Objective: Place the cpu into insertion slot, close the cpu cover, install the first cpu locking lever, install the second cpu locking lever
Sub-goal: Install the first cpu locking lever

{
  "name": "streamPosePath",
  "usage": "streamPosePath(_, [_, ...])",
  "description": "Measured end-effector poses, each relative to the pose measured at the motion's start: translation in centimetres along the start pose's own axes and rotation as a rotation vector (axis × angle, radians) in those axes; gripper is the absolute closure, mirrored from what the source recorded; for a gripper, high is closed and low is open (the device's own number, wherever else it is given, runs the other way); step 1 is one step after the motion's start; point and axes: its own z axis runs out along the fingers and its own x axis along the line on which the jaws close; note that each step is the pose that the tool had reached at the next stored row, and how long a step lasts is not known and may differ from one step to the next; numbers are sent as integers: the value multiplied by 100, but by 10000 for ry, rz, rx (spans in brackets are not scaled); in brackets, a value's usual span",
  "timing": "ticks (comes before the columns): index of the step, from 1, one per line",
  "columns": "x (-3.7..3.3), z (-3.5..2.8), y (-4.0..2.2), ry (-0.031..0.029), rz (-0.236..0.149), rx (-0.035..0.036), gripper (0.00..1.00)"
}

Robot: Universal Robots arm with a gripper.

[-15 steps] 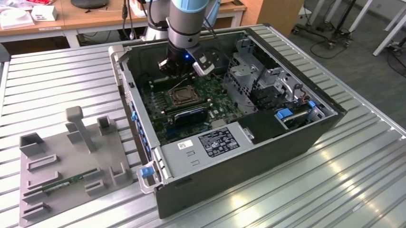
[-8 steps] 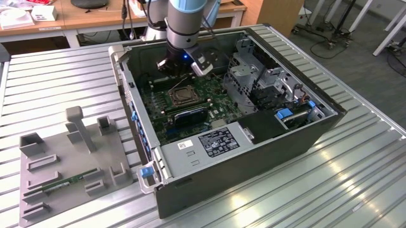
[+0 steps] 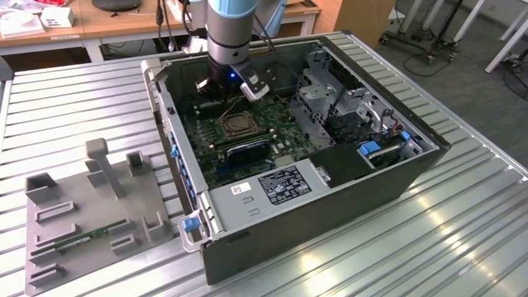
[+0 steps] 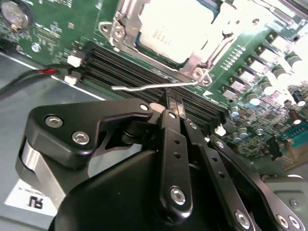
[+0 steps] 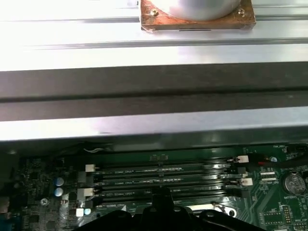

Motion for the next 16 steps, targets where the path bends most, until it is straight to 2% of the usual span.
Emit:
streamPosePath(3, [39, -6, -1, -16, -4, -29, 89])
streamPosePath(9, [38, -88, 17, -18, -4, -36, 89])
streamPosePath(12, [18, -100, 1, -17, -4, -34, 89])
streamPosePath(16, [-43, -99, -5, -18, -5, -35, 89])
